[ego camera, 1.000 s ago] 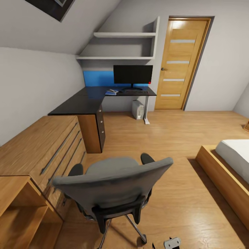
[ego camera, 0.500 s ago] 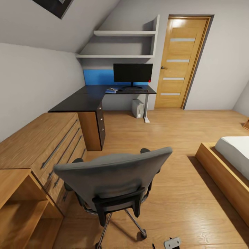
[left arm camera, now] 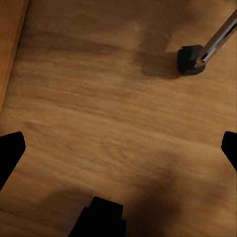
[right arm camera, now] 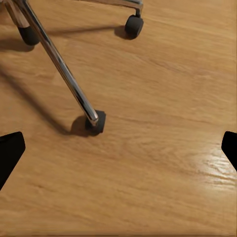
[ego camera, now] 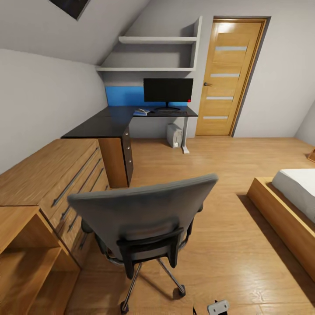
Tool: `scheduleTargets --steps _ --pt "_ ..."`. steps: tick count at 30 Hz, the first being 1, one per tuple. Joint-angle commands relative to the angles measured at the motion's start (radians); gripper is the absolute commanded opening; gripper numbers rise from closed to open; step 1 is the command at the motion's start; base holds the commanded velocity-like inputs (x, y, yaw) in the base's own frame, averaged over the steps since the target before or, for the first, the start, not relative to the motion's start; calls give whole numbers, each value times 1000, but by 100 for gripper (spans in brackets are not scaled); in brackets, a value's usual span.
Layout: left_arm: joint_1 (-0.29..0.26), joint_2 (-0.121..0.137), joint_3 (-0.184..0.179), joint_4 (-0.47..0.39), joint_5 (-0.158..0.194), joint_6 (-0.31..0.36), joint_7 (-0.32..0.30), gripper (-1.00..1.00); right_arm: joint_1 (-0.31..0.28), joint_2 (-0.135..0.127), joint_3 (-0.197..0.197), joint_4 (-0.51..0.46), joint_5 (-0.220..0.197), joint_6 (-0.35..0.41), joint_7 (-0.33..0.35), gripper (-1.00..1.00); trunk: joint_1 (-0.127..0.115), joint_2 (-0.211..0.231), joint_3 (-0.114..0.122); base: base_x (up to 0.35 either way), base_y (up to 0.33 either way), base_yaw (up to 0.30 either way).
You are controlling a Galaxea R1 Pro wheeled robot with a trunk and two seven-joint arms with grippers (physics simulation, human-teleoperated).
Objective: In the bedroom, organize the workspace by keeping the computer under the desk, ensuring the monitor is on the desk, placing the keyboard on the desk next to the monitor, placing the mouse on the desk next to the keyboard, moving the folder from the swivel chair onto the desk next to the mouse, stacking the notebook on top of the folder with the pen on top of the notebook, and positioning the swivel chair next to the desk.
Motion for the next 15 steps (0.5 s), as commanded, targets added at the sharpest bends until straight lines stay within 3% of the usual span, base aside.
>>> scheduleTargets --steps 1,15 --pt "0 1 -9 -2 6 -2 6 100 -1 0 9 1 -4 -2 -6 100 4 -8 -4 -95 0 0" --pt "0 1 -8 -2 6 -2 7 100 -1 0 9 1 -4 -2 -6 100 57 -106 -48 -24 0 0"
